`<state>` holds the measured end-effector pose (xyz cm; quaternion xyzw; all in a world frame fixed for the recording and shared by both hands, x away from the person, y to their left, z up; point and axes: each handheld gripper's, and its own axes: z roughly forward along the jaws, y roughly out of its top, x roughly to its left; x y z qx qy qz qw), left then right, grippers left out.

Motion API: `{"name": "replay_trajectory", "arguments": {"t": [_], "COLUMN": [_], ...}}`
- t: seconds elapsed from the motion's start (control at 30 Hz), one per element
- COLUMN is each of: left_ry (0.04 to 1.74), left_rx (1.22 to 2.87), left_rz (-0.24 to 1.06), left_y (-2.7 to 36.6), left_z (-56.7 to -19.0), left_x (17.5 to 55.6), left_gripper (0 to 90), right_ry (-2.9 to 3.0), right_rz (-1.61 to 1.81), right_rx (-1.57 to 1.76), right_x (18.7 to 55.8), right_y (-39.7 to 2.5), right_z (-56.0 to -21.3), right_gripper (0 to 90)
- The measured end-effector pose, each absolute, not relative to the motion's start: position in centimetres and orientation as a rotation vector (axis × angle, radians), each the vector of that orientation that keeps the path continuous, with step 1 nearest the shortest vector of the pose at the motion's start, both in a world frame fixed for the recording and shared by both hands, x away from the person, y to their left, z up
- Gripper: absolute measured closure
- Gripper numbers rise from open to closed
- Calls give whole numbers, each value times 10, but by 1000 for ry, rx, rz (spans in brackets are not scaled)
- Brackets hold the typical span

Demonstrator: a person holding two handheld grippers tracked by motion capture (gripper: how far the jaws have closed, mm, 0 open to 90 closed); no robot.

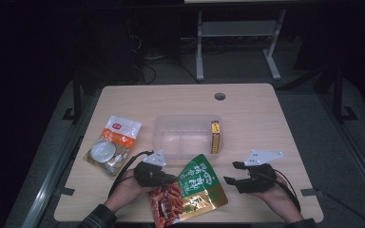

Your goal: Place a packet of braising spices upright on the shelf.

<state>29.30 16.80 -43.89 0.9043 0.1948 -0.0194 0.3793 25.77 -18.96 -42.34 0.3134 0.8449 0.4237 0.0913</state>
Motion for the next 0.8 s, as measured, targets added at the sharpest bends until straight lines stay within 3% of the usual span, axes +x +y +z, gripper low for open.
{"name": "replay_trajectory", "arguments": {"t": [0.5,0.8], "left_ry": [580,630], "left_rx": [2150,2055], "left_rz": [82,140], "left_y": [208,224], "left_z": [-404,-387], "left_x": [292,295], "left_gripper": [895,896], "right_ry": [2557,2584], "right_rz": [1401,1463], "right_rx": [860,813], "right_x": [253,256], "right_y": [-187,-159], "right_z": [-422,-426], "right_gripper": [296,292]}}
